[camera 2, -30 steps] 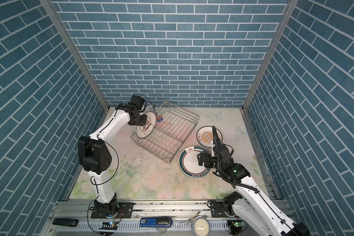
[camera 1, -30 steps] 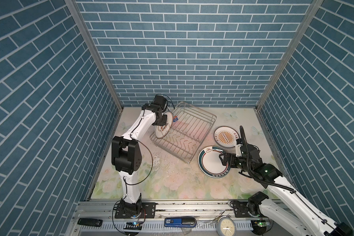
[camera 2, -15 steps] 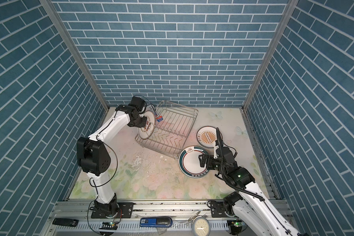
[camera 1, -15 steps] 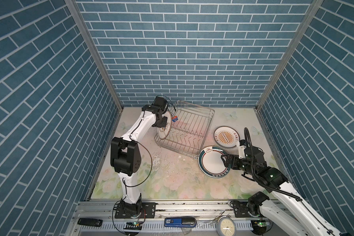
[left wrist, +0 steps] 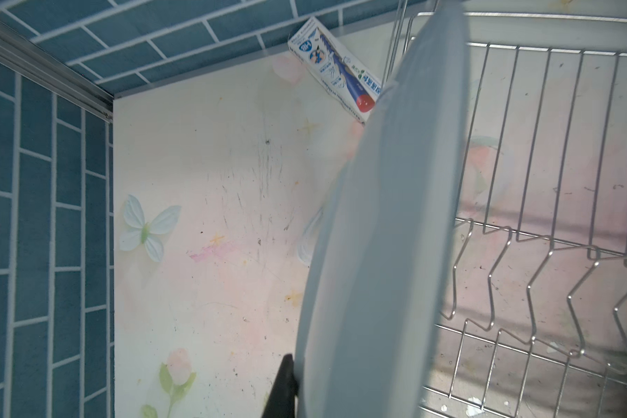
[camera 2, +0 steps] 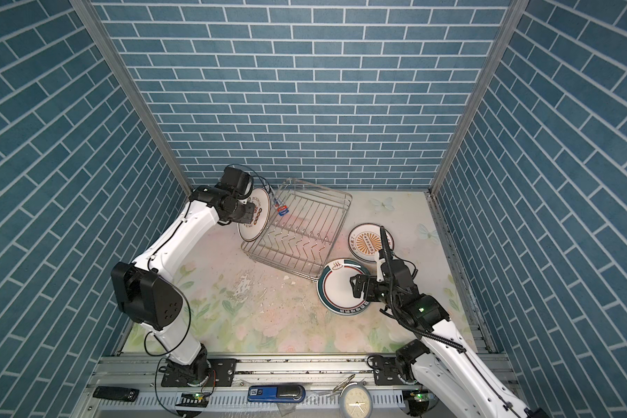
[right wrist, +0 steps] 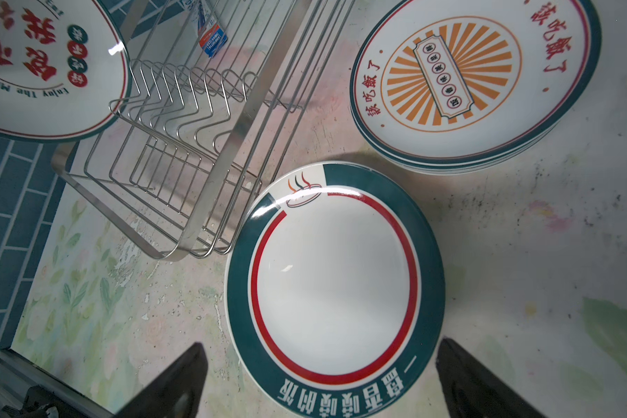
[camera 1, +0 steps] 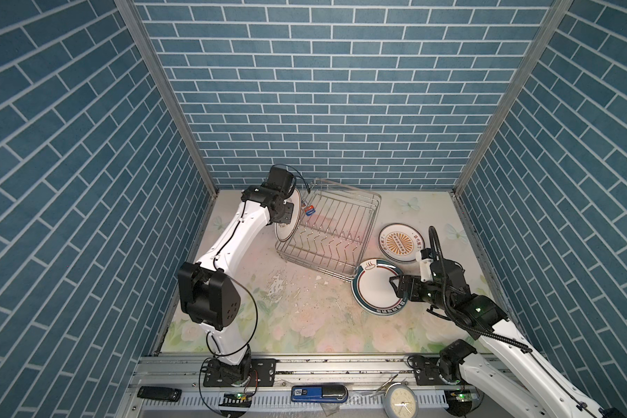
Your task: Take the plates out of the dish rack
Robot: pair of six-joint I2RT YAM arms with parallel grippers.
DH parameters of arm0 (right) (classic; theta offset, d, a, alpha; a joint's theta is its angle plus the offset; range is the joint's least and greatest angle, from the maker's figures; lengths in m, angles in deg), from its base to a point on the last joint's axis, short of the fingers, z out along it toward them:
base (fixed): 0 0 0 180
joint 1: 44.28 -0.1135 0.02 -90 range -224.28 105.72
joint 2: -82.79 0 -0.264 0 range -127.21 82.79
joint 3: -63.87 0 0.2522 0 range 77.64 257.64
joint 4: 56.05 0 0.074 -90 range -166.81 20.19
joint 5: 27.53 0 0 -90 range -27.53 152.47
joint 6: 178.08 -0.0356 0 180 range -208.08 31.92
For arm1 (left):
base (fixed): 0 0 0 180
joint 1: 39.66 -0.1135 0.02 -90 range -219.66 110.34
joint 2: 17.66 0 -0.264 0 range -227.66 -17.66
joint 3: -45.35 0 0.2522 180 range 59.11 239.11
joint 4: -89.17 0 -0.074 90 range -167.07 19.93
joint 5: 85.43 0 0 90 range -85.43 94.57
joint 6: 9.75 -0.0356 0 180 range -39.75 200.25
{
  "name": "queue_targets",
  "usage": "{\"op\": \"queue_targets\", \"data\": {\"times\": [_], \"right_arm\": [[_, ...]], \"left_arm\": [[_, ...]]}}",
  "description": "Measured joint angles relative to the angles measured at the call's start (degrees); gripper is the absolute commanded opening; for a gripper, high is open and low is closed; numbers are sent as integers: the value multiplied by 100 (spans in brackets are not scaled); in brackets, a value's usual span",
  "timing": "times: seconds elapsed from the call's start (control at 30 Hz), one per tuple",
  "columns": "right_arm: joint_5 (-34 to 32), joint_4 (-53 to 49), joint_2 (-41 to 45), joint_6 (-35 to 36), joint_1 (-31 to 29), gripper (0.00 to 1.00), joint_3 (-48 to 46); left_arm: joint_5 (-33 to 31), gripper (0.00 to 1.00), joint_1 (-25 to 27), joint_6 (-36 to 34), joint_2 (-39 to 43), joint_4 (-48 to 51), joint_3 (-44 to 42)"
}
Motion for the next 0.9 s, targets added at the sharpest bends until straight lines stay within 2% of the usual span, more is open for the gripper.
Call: {"op": "queue_targets", "data": {"times": [0.33,0.5,0.63,0.9], "right_arm": [[533,697,-39,-7,0,99,37],[1115,2197,-136,-299,0,99,-225],[1589,3475,-592,-807,0,98,-472],[1871,4800,-1082,-1521,0,90,-699]], "left_arm": [[798,0,142,844,1707,-170,-365],[1652,0,256,1781,2363,-647,-1624],[2378,0,645,2723,2599,-1134,-2638],[3257,0,1384,4162,2649,-2514,-3716]]}}
